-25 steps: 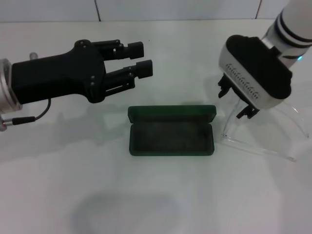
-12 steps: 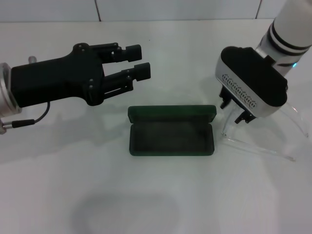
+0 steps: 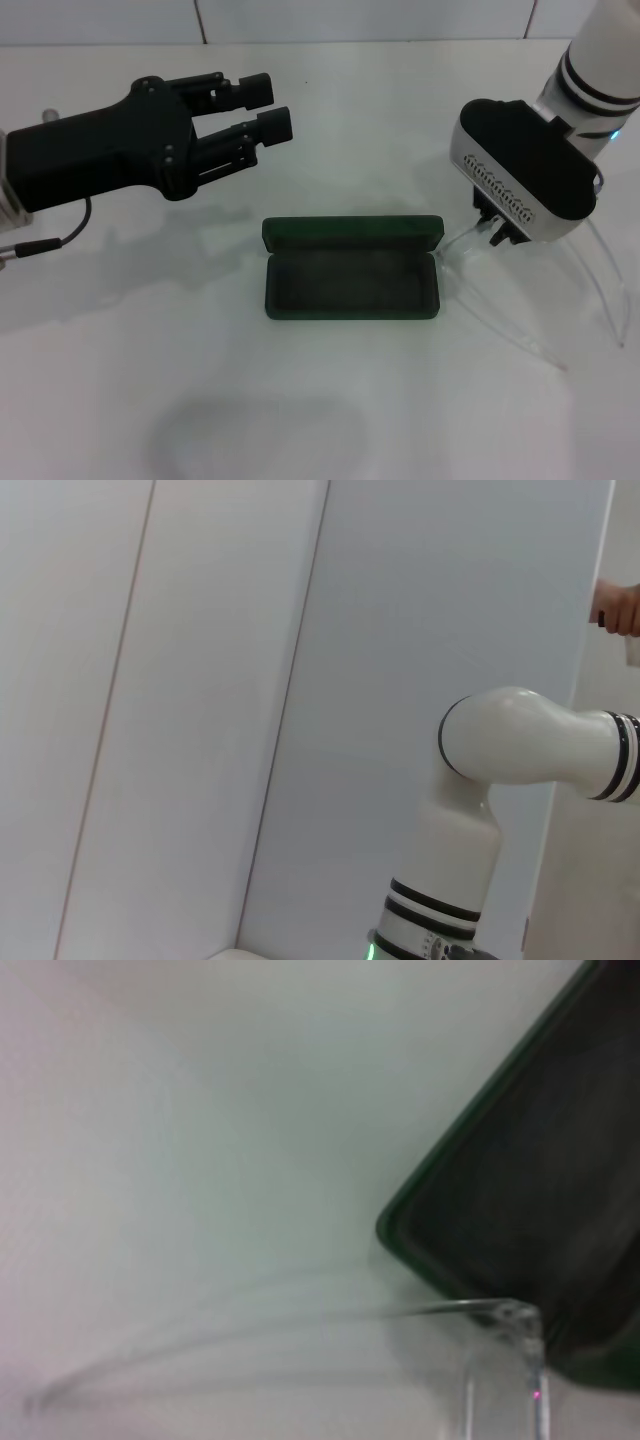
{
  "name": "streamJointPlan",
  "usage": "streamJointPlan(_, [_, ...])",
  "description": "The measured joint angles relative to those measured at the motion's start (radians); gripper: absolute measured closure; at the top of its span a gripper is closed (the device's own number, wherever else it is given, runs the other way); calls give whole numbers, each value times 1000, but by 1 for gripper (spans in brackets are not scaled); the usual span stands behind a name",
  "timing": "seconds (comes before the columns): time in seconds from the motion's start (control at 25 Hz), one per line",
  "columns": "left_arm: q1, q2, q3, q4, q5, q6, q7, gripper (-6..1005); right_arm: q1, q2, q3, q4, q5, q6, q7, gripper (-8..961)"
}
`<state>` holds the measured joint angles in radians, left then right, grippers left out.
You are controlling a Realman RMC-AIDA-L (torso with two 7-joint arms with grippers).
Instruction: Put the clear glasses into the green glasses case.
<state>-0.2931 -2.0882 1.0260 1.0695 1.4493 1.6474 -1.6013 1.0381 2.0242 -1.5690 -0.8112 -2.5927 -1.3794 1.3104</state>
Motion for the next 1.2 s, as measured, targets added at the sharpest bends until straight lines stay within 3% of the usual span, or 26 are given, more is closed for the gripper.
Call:
streamJointPlan(0.2, [0,1,-1,2,-1,1,-2,554,-7,1,2,-28,-43,-33,40,784])
streamJointPlan(0.36, [2,2,-2,3,-1,2,-5,554,-60,-1,10,-132,-43,-110,43,818])
streamJointPlan(0.76, [10,1,-2,0,-30,4,0,555,-308,1,49,-666,9,-375,134,837])
streamJointPlan(0.96, [8,2,-3,0,-85,42,17,555,-412,0,233,-828,132,-430,177,837])
streamJointPlan(1.2, [13,3,-3,1,-149,81,32,556,-628,0,468,-952,457,-367,196,836])
